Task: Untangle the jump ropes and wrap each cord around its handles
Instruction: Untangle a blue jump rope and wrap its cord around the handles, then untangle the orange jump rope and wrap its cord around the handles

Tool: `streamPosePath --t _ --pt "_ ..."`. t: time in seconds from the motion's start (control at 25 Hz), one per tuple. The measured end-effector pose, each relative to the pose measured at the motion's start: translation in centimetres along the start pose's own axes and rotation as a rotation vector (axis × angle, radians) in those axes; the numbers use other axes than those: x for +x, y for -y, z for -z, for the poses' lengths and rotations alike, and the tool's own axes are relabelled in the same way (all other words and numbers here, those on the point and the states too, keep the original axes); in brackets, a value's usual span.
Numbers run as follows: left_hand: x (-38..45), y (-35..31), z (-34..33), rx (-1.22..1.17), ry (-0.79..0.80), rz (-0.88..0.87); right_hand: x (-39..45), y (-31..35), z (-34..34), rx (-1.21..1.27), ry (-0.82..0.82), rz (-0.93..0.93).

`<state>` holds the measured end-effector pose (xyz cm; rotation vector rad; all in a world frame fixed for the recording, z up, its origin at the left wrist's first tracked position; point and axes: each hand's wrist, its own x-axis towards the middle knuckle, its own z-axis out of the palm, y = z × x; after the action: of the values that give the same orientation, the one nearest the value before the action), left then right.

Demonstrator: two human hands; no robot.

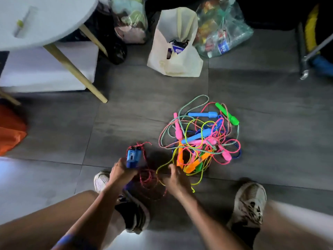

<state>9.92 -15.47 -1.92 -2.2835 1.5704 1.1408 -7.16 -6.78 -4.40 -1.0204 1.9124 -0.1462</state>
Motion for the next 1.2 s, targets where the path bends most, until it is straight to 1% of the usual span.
streamPosePath --t 0.08,0.12,0.16,0.24,0.28,0.32,0.36,0.44,0.48,0.52,0.6,0.64,0.72,0.76,0.8,0.88,0.92,0.96,1.0,1.08,1.12,1.16,1.2 --pt "1.3 -0.1 -1.3 0.01 0.038 -0.026 0.3 -4.5 0.7 -0.052 -0.172 0.045" --pt "1.6 -0.1 -2.1 0.008 0.038 -0.049 0.3 -6.7 0.7 -0.089 -0.231 0.055" --pt "1.6 0.0 -2.8 0.037 0.029 -0.064 0.1 -8.4 0.6 -0.126 -0.2 0.042" --pt "1.2 0.0 -3.6 0.202 -0.054 -0.134 -0.4 -10.6 -0.7 -0.293 0.037 -0.036" --pt "1.0 0.3 -4.0 0.272 -0.115 -0.182 -0.4 -11.4 -1.3 -0.312 0.146 -0.068" --pt "0.5 0.3 -4.2 0.309 -0.16 -0.219 -0.2 -12.1 -1.8 -0.274 0.21 -0.1" --pt "0.4 0.5 -4.5 0.305 -0.19 -0.245 0.0 -12.4 -2.0 -0.206 0.233 -0.118" --pt "-0.1 0.6 -4.6 0.234 -0.229 -0.316 0.5 -11.8 -1.7 -0.067 0.228 -0.105" --pt "-0.4 0.5 -4.7 0.176 -0.227 -0.355 0.4 -11.0 -1.1 -0.025 0.212 -0.077" --pt "-0.7 0.4 -4.8 0.108 -0.219 -0.391 0.3 -10.2 -0.3 0.071 0.193 -0.067" --pt "-1.9 -0.7 -4.7 -0.035 -0.158 -0.401 -0.2 -7.7 2.9 0.327 0.081 -0.043" --pt "-2.7 -1.9 -4.4 -0.104 -0.093 -0.392 -0.9 -5.9 5.2 0.456 0.001 -0.03" --pt "-5.1 -5.4 -3.4 -0.19 0.053 -0.48 -2.8 -1.7 11.1 0.608 -0.131 0.058" --pt "-6.3 -7.4 -2.6 -0.213 0.08 -0.576 -4.3 0.8 14.4 0.662 -0.141 0.134" --pt "-7.8 -9.6 -1.5 -0.233 0.066 -0.694 -6.5 3.4 17.9 0.684 -0.109 0.24" --pt "-10.7 -14.2 0.9 -0.286 0.034 -0.926 -11.6 7.8 23.8 0.587 -0.01 0.454" --pt "-12.9 -16.3 2.4 -0.328 0.054 -1.011 -14.5 9.0 26.2 0.53 0.025 0.557" --pt "-15.2 -18.0 3.9 -0.364 0.095 -1.038 -17.5 10.0 28.6 0.479 0.034 0.635" --pt "-17.1 -19.3 5.4 -0.355 0.172 -1.038 -20.0 10.5 30.6 0.438 0.003 0.692" --pt "-19.4 -20.4 8.1 -0.294 0.266 -1.013 -24.4 11.2 34.4 0.429 -0.13 0.775" --pt "-20.0 -20.1 9.1 -0.28 0.303 -1.007 -26.1 11.0 36.1 0.471 -0.217 0.821" --pt "-20.6 -19.8 10.2 -0.277 0.319 -1.002 -26.8 10.3 37.6 0.566 -0.323 0.86" --pt "-21.3 -19.3 11.0 -0.289 0.334 -0.995 -27.1 9.4 39.1 0.714 -0.441 0.878"
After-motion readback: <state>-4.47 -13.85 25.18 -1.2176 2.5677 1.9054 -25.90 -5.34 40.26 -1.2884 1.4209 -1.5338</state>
